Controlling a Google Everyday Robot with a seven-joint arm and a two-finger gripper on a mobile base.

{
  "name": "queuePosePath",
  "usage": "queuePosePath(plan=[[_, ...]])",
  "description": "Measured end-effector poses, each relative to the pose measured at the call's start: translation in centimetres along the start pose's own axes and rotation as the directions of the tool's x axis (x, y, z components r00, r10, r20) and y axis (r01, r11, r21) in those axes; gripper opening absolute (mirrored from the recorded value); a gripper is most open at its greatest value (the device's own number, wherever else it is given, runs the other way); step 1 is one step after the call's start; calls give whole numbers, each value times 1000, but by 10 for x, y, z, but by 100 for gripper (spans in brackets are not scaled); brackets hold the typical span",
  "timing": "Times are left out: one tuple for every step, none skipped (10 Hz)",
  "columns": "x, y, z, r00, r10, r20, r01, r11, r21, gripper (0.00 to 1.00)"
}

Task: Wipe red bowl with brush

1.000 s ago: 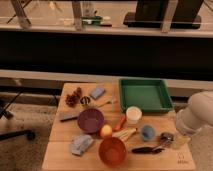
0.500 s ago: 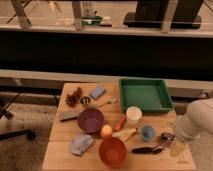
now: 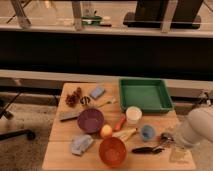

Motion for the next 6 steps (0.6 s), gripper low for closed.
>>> queuePosePath(plan=[[0,2,3,1000,2,3,-2,1000,-1,80],[-1,3,5,1000,1,4,-1,1000,-3,80],[-3,5,11,1000,-2,6,2,1000,-8,80],[-7,8,17,1000,-6,7,6,1000,-14,80],[-8,9,21,1000,-8,7,8,1000,-18,80],[-10,11,25,1000,-10,7,10,1000,-22,80]])
